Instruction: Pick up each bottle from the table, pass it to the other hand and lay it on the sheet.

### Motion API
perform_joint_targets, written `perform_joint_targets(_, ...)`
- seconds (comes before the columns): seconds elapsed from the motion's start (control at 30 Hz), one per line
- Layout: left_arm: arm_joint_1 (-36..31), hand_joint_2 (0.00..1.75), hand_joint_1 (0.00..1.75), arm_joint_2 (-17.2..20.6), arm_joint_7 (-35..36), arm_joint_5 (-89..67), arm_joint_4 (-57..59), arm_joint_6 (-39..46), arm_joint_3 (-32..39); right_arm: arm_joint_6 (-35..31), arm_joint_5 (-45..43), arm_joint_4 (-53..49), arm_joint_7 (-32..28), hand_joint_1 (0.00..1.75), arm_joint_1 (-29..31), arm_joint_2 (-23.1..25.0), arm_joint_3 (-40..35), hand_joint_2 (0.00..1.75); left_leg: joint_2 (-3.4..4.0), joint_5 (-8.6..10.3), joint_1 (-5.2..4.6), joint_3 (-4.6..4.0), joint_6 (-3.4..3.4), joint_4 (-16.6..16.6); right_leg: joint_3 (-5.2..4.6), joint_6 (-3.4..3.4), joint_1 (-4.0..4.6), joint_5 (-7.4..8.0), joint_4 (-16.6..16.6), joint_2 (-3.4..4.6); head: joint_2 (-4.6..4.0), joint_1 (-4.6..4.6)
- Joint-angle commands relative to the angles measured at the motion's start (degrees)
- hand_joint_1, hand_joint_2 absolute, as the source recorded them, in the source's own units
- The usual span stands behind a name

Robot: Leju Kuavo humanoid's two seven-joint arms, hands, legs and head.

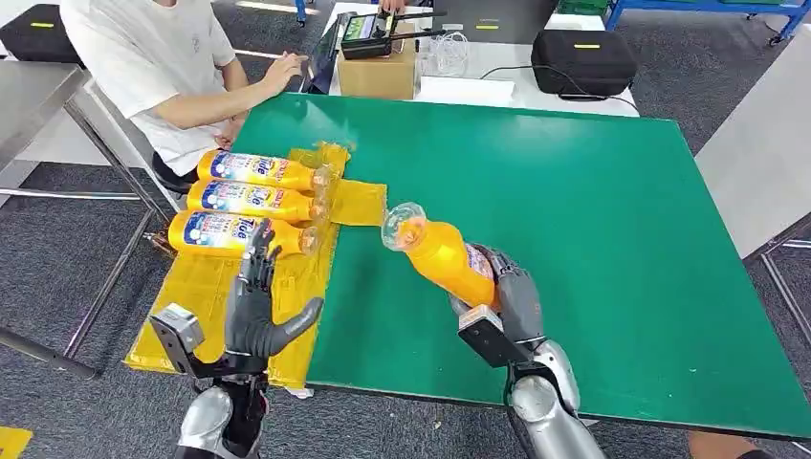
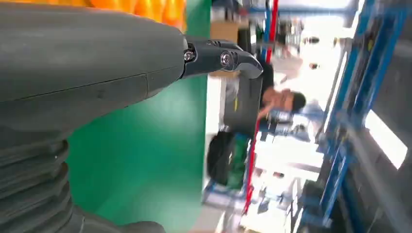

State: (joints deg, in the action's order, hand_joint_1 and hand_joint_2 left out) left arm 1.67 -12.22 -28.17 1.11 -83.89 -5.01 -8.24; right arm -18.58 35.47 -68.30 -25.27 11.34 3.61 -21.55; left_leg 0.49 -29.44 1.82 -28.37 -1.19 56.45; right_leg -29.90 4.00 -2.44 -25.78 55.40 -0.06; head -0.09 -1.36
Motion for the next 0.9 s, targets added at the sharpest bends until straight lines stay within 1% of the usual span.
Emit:
perform_joint_targets(0.03,-0.9,1.75,0.0,4.8,-1.1,-5.0,7.2,-2.6,-7.8,4.1,-3.3,9.7,-2.9,1.75,7.0,4.5,-4.2,1.75,0.17,0.0,0.02,0.22,0.12,-0.2,0.1,-0.28,0.08,0.05,-0.1,0.2,0.0,0.0)
perform_joint_targets(0.07,-1.2,1.75,0.0,4.8,-1.0,-5.6,7.8,-2.9,-8.3,4.4,-3.7,10.9,-3.6,1.75,7.8,5.3,-4.9,1.75,0.15,0.0,0.0,0.12,0.09,-0.1,0.04,-0.2,0.04,0.04,-0.1,0.17,0.0,-0.02)
perform_joint_targets(0.1,-1.6,1.75,0.0,4.4,0.1,-3.6,8.8,-5.0,-8.1,4.6,-4.3,11.9,-4.3,1.75,8.6,6.1,-5.8,1.75,0.18,0.01,0.04,0.21,0.12,-0.2,0.11,-0.3,0.09,0.06,-0.1,0.21,0.0,0.0)
perform_joint_targets(0.13,-1.9,1.75,0.0,3.8,2.2,-1.5,9.9,-5.7,-7.3,4.5,-4.5,12.4,-4.7,1.75,9.1,6.7,-6.7,1.75,0.14,0.01,0.01,0.1,0.08,-0.1,0.01,-0.19,0.04,0.04,-0.1,0.15,0.0,0.0)
perform_joint_targets(0.17,-2.7,1.75,0.0,3.1,2.4,-0.3,11.0,-5.2,-6.4,4.4,-4.5,12.8,-5.2,1.75,9.5,7.2,-8.1,1.75,0.2,0.02,0.04,0.23,0.13,-0.2,0.1,-0.32,0.09,0.07,-0.1,0.23,0.0,0.0)
perform_joint_targets(0.2,-3.3,1.75,0.0,2.5,3.5,2.9,12.1,-6.4,-5.3,4.3,-4.6,13.0,-5.2,1.75,9.8,7.6,-9.1,1.75,0.15,0.02,0.02,0.11,0.1,-0.1,0.01,-0.24,0.07,0.05,-0.1,0.17,0.0,0.0)
perform_joint_targets(0.23,-3.5,1.75,0.0,2.4,3.9,3.8,12.3,-6.6,-4.8,4.4,-4.6,13.1,-5.0,1.75,9.8,8.0,-9.7,1.75,0.13,0.03,0.05,0.2,0.14,-0.2,0.1,-0.33,0.11,0.06,-0.2,0.16,0.0,0.0)
perform_joint_targets(0.3,-3.5,1.75,0.0,2.4,3.9,3.8,12.3,-6.6,-4.8,4.4,-4.6,13.1,-5.0,1.75,9.8,8.0,-9.7,1.75,0.05,0.01,0.03,0.07,0.08,-0.1,0.02,-0.17,0.07,0.02,-0.1,0.06,0.0,0.0)
perform_joint_targets(0.37,-3.7,1.75,0.0,1.7,3.8,7.7,11.8,-7.3,-3.8,4.6,-5.0,14.4,-5.4,1.75,10.2,8.4,-12.0,1.75,0.03,0.02,0.08,0.25,0.18,-0.2,0.2,-0.35,0.16,0.04,-0.2,0.06,0.0,0.0)
perform_joint_targets(0.4,-3.6,1.75,0.0,1.8,4.0,9.2,11.2,-8.1,-4.0,4.6,-5.4,15.5,-5.6,1.75,10.5,8.9,-12.8,1.75,0.03,0.01,0.06,0.16,0.13,-0.1,0.11,-0.24,0.11,0.01,-0.1,0.05,0.0,0.0)
perform_joint_targets(0.43,-3.5,1.75,0.0,1.8,4.0,10.5,10.8,-8.7,-4.1,3.9,-5.1,16.4,-5.8,1.75,10.7,9.3,-13.5,1.75,0.03,0.0,0.07,0.22,0.19,-0.2,0.2,-0.31,0.13,0.02,-0.2,0.05,0.0,0.02)
perform_joint_targets(0.47,-3.4,1.75,0.0,2.0,4.6,11.4,10.6,-9.5,-4.3,3.3,-4.4,17.5,-5.8,1.75,11.0,9.9,-14.5,1.75,0.1,-0.02,0.05,0.1,0.12,-0.1,0.07,-0.21,0.09,0.01,-0.1,0.1,0.0,0.0)
perform_joint_targets(0.5,-3.6,1.75,0.0,2.4,5.6,12.3,11.1,-9.9,-4.7,2.5,-4.8,19.2,-5.9,1.75,11.4,10.6,-15.0,1.75,0.16,-0.03,0.07,0.22,0.17,-0.2,0.16,-0.31,0.14,0.02,-0.2,0.18,0.0,0.02)
perform_joint_targets(0.53,-3.8,1.75,0.0,2.4,5.4,12.4,11.4,-9.4,-4.4,1.6,-4.6,20.2,-6.1,1.75,11.7,11.1,-15.5,1.75,0.11,-0.01,0.04,0.09,0.1,-0.1,0.05,-0.19,0.07,0.01,-0.1,0.13,0.0,0.0)
perform_joint_targets(0.57,-4.0,1.75,0.0,2.4,5.2,12.6,11.8,-9.0,-4.2,0.8,-4.3,21.0,-6.6,1.75,12.2,11.6,-16.5,1.75,0.12,-0.01,0.08,0.2,0.13,-0.2,0.13,-0.29,0.13,0.02,-0.1,0.15,0.0,0.02)
perform_joint_targets(0.6,-4.3,1.75,0.0,2.4,5.2,13.1,12.1,-8.9,-4.0,0.8,-4.5,21.4,-6.7,1.75,12.3,11.9,-17.1,1.75,0.03,0.01,0.03,0.08,0.09,-0.1,0.05,-0.2,0.07,0.0,-0.1,0.04,0.0,0.0)
perform_joint_targets(0.7,-4.8,1.75,0.0,2.1,4.5,13.7,11.5,-8.1,-3.2,0.9,-4.6,21.3,-6.8,1.75,12.0,12.3,-18.6,1.75,0.05,0.02,0.08,0.11,0.12,-0.2,0.07,-0.28,0.13,0.03,-0.1,0.07,0.0,0.0)
perform_joint_targets(0.73,-4.7,1.75,0.0,1.3,3.9,14.2,10.7,-6.2,-2.1,0.9,-4.8,21.3,-6.6,1.75,11.9,12.2,-19.4,1.75,0.02,0.02,0.05,0.02,0.09,-0.1,-0.01,-0.2,0.09,0.01,-0.1,0.03,0.0,0.0)
perform_joint_targets(0.77,-4.7,1.75,0.0,1.0,2.4,12.9,9.7,-3.6,-1.7,1.3,-5.2,21.3,-6.4,1.75,11.6,12.1,-19.9,1.75,0.0,0.02,0.07,0.06,0.12,-0.1,0.03,-0.25,0.12,0.02,-0.1,0.02,0.0,0.0)
perform_joint_targets(0.87,-4.9,1.75,0.0,0.6,2.7,13.7,8.3,-2.3,-1.1,0.9,-5.3,21.6,-6.3,1.75,11.3,12.1,-20.6,1.75,-0.04,0.01,0.06,0.0,0.11,-0.1,0.0,-0.19,0.1,0.0,-0.1,-0.03,0.0,0.0)
perform_joint_targets(0.9,-4.9,1.75,0.0,0.6,2.7,13.7,8.3,-2.3,-1.1,0.9,-5.3,21.6,-6.3,1.75,11.3,12.1,-20.6,1.75,-0.05,0.01,0.09,0.07,0.17,-0.1,0.08,-0.28,0.15,0.01,-0.1,-0.02,0.0,0.0)
